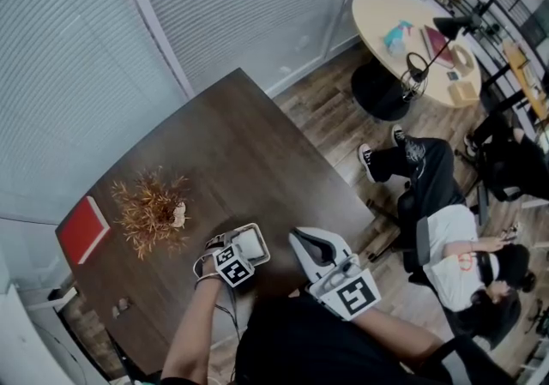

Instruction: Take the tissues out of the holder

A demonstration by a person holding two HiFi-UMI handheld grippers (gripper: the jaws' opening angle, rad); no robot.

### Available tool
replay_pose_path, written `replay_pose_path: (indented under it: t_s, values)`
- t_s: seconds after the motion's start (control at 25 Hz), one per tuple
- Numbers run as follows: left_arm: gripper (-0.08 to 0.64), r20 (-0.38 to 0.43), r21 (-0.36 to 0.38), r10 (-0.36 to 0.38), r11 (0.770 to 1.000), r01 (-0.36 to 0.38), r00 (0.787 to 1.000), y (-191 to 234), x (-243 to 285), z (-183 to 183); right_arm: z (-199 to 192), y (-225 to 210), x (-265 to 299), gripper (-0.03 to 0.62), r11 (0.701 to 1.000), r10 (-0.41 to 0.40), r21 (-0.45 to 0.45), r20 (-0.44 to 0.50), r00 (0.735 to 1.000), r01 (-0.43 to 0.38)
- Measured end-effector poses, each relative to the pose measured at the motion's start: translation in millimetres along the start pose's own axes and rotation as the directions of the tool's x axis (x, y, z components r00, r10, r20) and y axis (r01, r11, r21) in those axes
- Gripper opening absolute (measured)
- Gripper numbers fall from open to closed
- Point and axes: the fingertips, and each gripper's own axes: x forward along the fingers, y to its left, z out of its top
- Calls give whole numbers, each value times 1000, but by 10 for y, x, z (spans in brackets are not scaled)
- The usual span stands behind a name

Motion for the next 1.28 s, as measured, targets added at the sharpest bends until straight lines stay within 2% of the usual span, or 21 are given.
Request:
replay_pose_path:
  t_s: [0.36, 0.56, 0.76, 1.08, 1.28]
  values:
    - [397, -7, -2, 35, 999, -35, 999, -2, -8, 23, -17, 27, -24, 9, 1000, 5, 6, -11, 1000, -5]
    - [387, 42, -97, 11, 995, -6, 999, 28, -60, 28, -63, -15, -61, 9, 1000, -18, 14, -20, 1000, 19]
    - [382, 82, -143, 25, 990, -13, 996, 78, -153, 38, -48, -16, -75, 9, 1000, -20, 3, -16, 1000, 20]
    - [380, 109, -155, 56, 987, -39, 992, 78, -274, 53, -5, 129, -31, 9, 1000, 19, -16, -6, 1000, -19]
    - [380, 122, -162, 43, 987, -23, 992, -44, -358, 54, 13, 244, -43, 9, 999, 37, -19, -2, 999, -37]
